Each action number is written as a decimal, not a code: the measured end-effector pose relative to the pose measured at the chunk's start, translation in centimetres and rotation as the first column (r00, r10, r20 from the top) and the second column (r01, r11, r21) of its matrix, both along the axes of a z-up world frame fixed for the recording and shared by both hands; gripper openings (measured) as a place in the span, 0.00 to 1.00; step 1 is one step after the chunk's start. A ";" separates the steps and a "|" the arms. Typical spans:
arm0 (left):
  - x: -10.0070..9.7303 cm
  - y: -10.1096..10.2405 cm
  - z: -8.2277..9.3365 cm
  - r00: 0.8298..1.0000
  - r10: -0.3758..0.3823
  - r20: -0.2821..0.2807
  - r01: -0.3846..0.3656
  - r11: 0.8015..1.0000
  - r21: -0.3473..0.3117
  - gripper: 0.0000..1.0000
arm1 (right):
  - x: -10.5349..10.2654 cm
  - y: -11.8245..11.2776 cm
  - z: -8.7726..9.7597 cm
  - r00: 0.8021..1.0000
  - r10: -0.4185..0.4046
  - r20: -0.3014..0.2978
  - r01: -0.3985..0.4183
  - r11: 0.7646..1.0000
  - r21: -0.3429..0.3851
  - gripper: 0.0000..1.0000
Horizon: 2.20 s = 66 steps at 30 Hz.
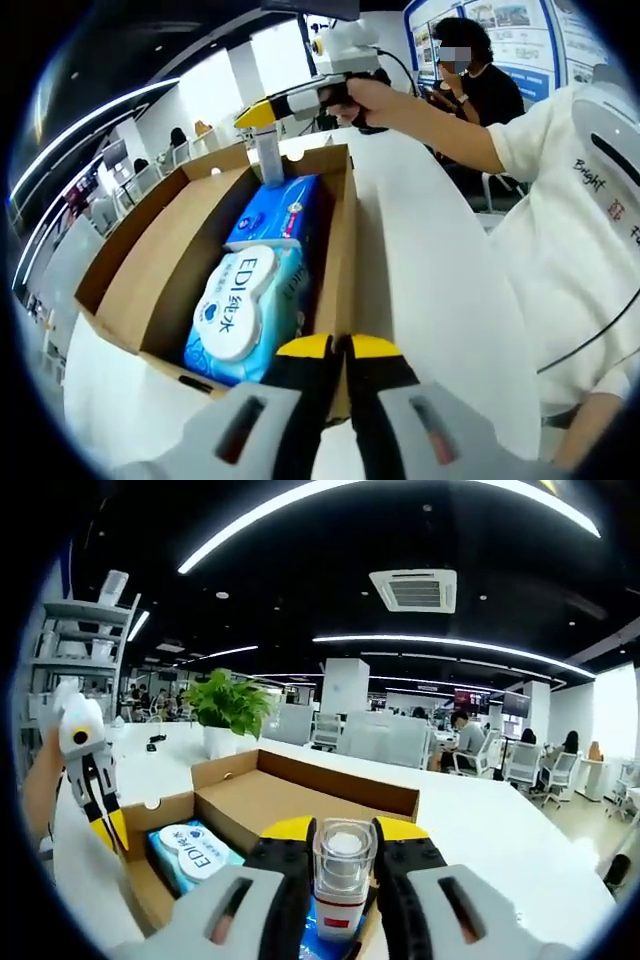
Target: Operate the shoe box by opening the lid, removing the specified soft item, and placing it in the target area until the item is outside and the box remains undamaged.
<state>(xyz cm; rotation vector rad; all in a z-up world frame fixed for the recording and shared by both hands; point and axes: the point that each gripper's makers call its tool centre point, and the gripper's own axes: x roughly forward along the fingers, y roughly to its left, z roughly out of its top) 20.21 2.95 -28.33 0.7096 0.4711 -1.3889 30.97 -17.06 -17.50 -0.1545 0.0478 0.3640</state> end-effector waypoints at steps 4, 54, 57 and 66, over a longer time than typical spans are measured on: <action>0.0 0.0 0.0 1.000 0.000 -0.002 0.000 1.000 0.000 0.05 | 0.1 0.2 0.6 1.000 0.016 0.011 -0.016 1.000 -0.024 0.21; -0.1 -0.1 0.3 0.998 -0.009 -0.055 0.006 0.999 -0.044 0.03 | -5.6 -11.0 6.0 0.994 -0.080 0.077 0.071 0.991 0.114 0.21; 0.0 -0.1 0.2 0.998 -0.010 -0.056 0.008 0.999 -0.044 0.04 | -6.9 -13.3 4.8 0.990 -0.131 0.050 0.125 0.987 0.103 0.21; 0.0 -0.1 0.2 0.999 0.001 -0.054 -0.004 0.999 -0.043 0.04 | -10.2 -19.8 3.4 0.964 -0.262 0.038 0.254 0.956 0.145 0.21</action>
